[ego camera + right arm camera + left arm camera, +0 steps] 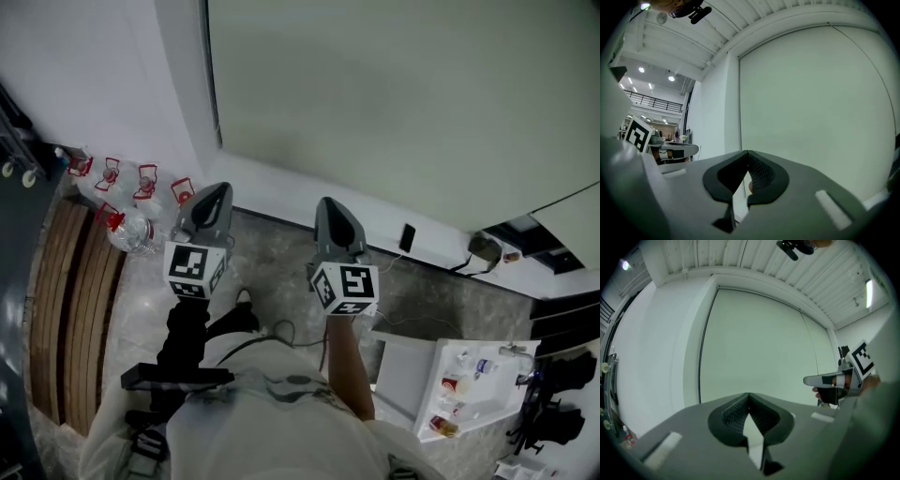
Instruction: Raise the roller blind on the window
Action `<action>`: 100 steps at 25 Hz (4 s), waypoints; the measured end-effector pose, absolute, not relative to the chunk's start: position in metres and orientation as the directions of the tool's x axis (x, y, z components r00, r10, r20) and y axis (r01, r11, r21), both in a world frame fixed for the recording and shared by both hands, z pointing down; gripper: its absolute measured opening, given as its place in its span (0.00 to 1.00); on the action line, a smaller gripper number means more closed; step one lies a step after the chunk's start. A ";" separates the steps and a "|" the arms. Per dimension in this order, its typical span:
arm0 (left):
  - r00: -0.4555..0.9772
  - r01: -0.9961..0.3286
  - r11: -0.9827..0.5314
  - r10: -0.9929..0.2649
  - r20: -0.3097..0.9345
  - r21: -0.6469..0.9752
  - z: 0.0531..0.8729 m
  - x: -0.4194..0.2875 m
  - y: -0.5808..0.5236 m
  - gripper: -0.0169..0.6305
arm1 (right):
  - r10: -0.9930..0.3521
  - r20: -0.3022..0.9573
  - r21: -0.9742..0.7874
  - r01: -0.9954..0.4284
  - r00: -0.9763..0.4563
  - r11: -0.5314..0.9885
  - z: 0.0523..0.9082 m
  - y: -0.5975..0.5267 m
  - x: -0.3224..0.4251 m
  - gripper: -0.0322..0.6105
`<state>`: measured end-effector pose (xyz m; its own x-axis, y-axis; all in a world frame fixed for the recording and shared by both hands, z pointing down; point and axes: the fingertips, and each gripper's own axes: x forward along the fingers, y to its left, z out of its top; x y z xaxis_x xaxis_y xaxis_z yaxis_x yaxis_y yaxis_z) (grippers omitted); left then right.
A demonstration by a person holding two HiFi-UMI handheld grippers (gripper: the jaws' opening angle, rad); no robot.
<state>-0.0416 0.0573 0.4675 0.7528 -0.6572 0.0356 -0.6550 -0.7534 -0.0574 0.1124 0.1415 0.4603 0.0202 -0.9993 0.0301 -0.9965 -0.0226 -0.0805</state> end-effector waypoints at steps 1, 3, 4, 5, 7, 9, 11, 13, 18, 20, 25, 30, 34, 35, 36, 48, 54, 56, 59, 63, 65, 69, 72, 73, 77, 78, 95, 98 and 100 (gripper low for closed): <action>0.758 -0.649 -0.759 -0.651 0.038 -0.053 0.467 -0.039 0.046 0.02 | -0.999 0.029 -0.078 -0.997 0.020 -0.022 0.459 0.129 0.114 0.05; 0.763 -0.642 -0.765 -0.644 0.048 -0.052 0.467 -0.038 0.025 0.02 | -1.000 0.024 -0.082 -0.996 0.018 -0.020 0.455 0.104 0.114 0.05; 0.764 -0.641 -0.766 -0.643 0.056 -0.051 0.468 -0.038 0.015 0.02 | -1.000 0.020 -0.087 -0.996 0.016 -0.017 0.454 0.092 0.114 0.05; 0.764 -0.640 -0.766 -0.642 0.066 -0.049 0.469 -0.038 0.005 0.02 | -1.000 0.016 -0.091 -0.996 0.011 -0.013 0.452 0.081 0.113 0.05; 0.765 -0.636 -0.770 -0.638 0.086 -0.046 0.472 -0.037 -0.010 0.02 | -1.000 0.014 -0.098 -0.995 -0.003 0.001 0.450 0.063 0.110 0.05; 0.773 -0.625 -0.780 -0.625 0.109 -0.040 0.477 -0.036 -0.021 0.02 | -1.000 0.023 -0.104 -0.994 -0.021 0.019 0.453 0.046 0.108 0.05; 0.778 -0.617 -0.786 -0.615 0.127 -0.028 0.483 -0.035 -0.032 0.02 | -0.998 0.041 -0.110 -0.993 -0.045 0.040 0.459 0.029 0.106 0.05; 0.774 -0.624 -0.782 -0.619 0.137 -0.007 0.490 -0.035 -0.045 0.02 | -0.995 0.056 -0.115 -0.991 -0.077 0.070 0.465 0.009 0.105 0.05; 0.721 -0.689 -0.724 -0.681 0.130 0.028 0.495 -0.036 -0.090 0.02 | -0.979 0.051 -0.116 -0.975 -0.196 0.189 0.467 -0.061 0.103 0.05; 0.687 -0.724 -0.689 -0.718 0.112 0.018 0.492 -0.037 -0.111 0.02 | -0.966 0.031 -0.114 -0.961 -0.255 0.251 0.463 -0.089 0.098 0.05; 0.634 -0.771 -0.637 -0.769 0.083 -0.005 0.477 -0.028 -0.151 0.02 | -0.898 0.007 -0.083 -0.895 -0.441 0.439 0.447 -0.157 0.081 0.05; 0.603 -0.795 -0.607 -0.790 0.108 -0.004 0.480 -0.030 -0.176 0.02 | -0.775 -0.025 -0.046 -0.774 -0.631 0.631 0.410 -0.234 0.052 0.08; 0.595 -0.802 -0.597 -0.794 0.128 0.027 0.488 -0.036 -0.181 0.02 | -0.676 -0.013 0.023 -0.676 -0.737 0.737 0.374 -0.298 0.024 0.15; 0.594 -0.803 -0.595 -0.794 0.125 0.039 0.488 -0.038 -0.182 0.02 | -0.659 -0.004 0.046 -0.659 -0.752 0.751 0.364 -0.314 0.018 0.16; 0.596 -0.802 -0.595 -0.794 0.121 0.047 0.487 -0.039 -0.183 0.02 | -0.647 0.008 0.070 -0.645 -0.762 0.761 0.354 -0.330 0.011 0.18; 0.656 -0.754 -0.656 -0.747 0.107 0.038 0.479 -0.064 -0.203 0.02 | -0.607 0.097 0.131 -0.595 -0.789 0.793 0.283 -0.451 -0.026 0.09; 0.714 -0.700 -0.713 -0.696 0.075 0.052 0.465 -0.059 -0.216 0.03 | -0.474 0.047 0.056 -0.472 -0.879 0.880 0.275 -0.386 -0.025 0.06; 0.746 -0.666 -0.745 -0.662 0.071 0.045 0.459 -0.051 -0.226 0.05 | -0.436 0.046 0.046 -0.434 -0.899 0.900 0.274 -0.359 -0.023 0.06; 0.773 -0.633 -0.774 -0.632 0.061 0.017 0.447 -0.039 -0.244 0.09 | -0.394 0.077 0.067 -0.389 -0.916 0.919 0.272 -0.322 -0.022 0.06; 0.810 -0.585 -0.811 -0.585 0.036 0.011 0.431 -0.014 -0.260 0.24 | -0.345 0.080 0.062 -0.341 -0.935 0.938 0.268 -0.280 -0.023 0.06; 0.835 -0.550 -0.835 -0.549 0.014 0.016 0.425 0.000 -0.265 0.29 | -0.319 0.066 0.032 -0.318 -0.945 0.948 0.267 -0.267 -0.026 0.06; 0.880 -0.475 -0.879 -0.476 -0.006 0.028 0.419 0.020 -0.274 0.29 | -0.276 0.042 -0.032 -0.278 -0.960 0.960 0.262 -0.256 -0.034 0.06; 0.925 -0.374 -0.923 -0.379 -0.037 0.086 0.418 0.029 -0.263 0.02 | -0.287 0.046 -0.016 -0.288 -0.957 0.958 0.263 -0.257 -0.033 0.06; 0.938 -0.337 -0.935 -0.344 -0.048 0.111 0.419 0.031 -0.258 0.02 | -0.298 0.049 -0.007 -0.298 -0.953 0.954 0.264 -0.259 -0.031 0.07; 0.967 -0.235 -0.959 -0.247 -0.061 0.159 0.426 0.041 -0.242 0.02 | -0.331 0.001 -0.060 -0.331 -0.944 0.942 0.250 -0.279 -0.010 0.40; 0.971 -0.223 -0.962 -0.234 -0.057 0.158 0.428 0.042 -0.240 0.02 | -0.338 -0.020 -0.069 -0.336 -0.941 0.939 0.240 -0.285 -0.006 0.40; 0.974 -0.220 -0.966 -0.226 -0.031 0.137 0.439 0.040 -0.229 0.02 | -0.283 -0.196 -0.003 -0.288 -0.939 0.958 0.058 -0.310 -0.028 0.23; 0.975 -0.219 -0.967 -0.223 -0.018 0.134 0.446 0.039 -0.231 0.02 | -0.277 -0.200 -0.017 -0.280 -0.940 0.960 0.055 -0.314 -0.029 0.18; 0.976 -0.215 -0.967 -0.219 -0.015 0.134 0.445 0.039 -0.229 0.02 | -0.270 -0.188 -0.017 -0.272 -0.944 0.962 0.050 -0.314 -0.033 0.18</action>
